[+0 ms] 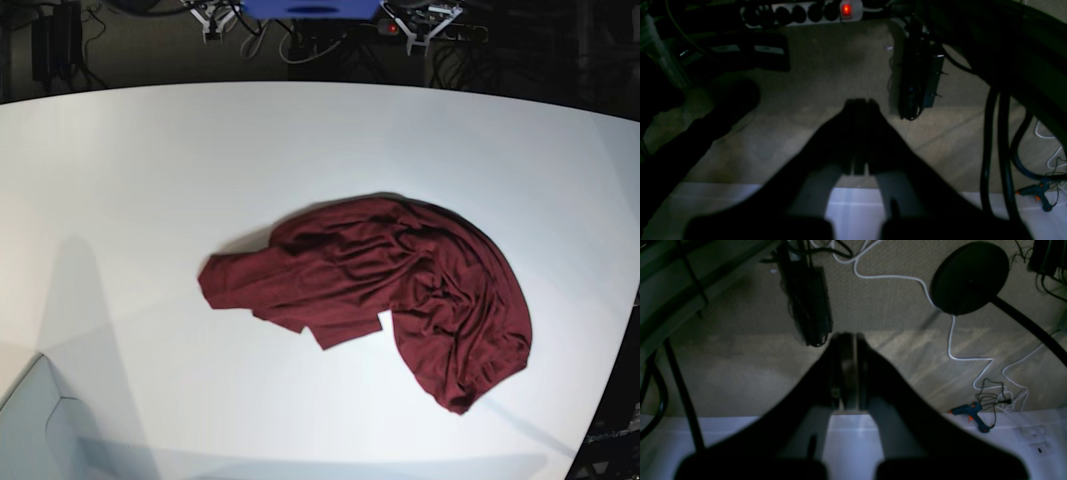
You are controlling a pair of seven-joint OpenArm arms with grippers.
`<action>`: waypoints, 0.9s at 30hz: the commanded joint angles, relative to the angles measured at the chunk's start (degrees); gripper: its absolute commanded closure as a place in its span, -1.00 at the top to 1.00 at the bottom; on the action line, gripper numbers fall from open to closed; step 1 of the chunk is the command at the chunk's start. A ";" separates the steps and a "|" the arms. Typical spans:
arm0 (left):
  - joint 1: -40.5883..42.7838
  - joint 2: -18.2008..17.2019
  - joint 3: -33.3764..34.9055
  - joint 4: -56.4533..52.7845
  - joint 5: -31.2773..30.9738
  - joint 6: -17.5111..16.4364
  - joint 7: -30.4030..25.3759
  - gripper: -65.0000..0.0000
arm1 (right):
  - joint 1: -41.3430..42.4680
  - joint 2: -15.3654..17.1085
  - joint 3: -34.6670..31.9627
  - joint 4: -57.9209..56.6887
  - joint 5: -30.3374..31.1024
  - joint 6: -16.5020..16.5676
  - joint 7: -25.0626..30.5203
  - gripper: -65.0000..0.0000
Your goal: Layout the t-shirt on the table in an organized manner, then fold the t-shirt properly
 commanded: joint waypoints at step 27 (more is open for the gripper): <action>0.39 1.72 -0.14 0.07 -0.10 0.71 0.03 -0.99 | 0.06 1.51 -0.08 0.30 -0.30 0.75 0.90 -1.00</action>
